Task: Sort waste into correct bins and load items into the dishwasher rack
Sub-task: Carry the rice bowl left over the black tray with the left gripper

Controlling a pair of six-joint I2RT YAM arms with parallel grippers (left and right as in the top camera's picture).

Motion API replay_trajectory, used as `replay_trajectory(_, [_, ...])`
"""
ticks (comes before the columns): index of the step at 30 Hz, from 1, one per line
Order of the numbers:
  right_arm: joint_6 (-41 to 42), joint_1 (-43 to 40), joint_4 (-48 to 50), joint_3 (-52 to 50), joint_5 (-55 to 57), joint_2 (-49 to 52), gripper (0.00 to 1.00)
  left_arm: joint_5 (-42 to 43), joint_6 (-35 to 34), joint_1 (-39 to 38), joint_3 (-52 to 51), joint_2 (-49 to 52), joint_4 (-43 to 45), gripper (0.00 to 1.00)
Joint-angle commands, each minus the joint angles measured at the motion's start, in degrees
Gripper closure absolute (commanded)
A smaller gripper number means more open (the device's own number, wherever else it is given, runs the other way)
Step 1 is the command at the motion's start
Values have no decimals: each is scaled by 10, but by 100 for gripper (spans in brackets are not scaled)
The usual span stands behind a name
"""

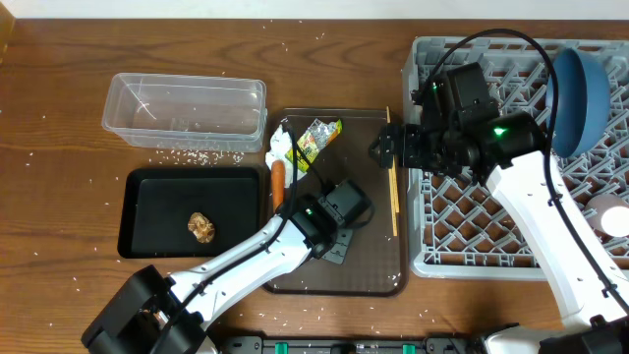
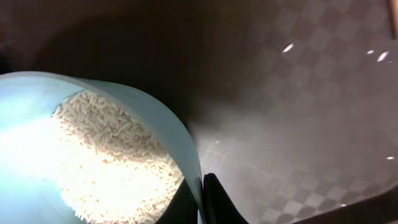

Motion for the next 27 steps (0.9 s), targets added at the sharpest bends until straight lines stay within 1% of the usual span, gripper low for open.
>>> replay_trajectory(1, [9,0,0,3,4,4,1,-31,11,1,11,-7,-10,94])
replay_trajectory(4, [9,0,0,3,4,4,1,-35,36,1,10,-7,-10,94])
replay_trajectory(8, [9,0,0,3,4,4,1,-96,59,1,9,2,-6,94])
replay_trajectory(10, [9,0,0,3,4,4,1,-94,72,1,9,13,-1,94])
replay_trajectory(15, [9,0,-1,3,4,4,1,-67,72,1,9,45,0,92])
replay_trajectory(16, [9,0,-1,3,4,4,1,-59,72,1,9,51,1,87])
replay_trajectory(17, [9,0,-1,3,4,4,1,-55,72,1,9,57,2,83])
replay_trajectory(20, [9,0,-1,3,4,4,1,-54,72,0,9,70,5,65])
replay_trajectory(22, [9,0,0,3,4,4,1,-54,72,0,9,76,5,57])
replay_trajectory(24, [9,0,0,3,4,4,1,-53,72,0,9,80,5,58])
replay_trajectory(27, [9,0,2,3,4,4,1,-53,72,0,9,79,5,76])
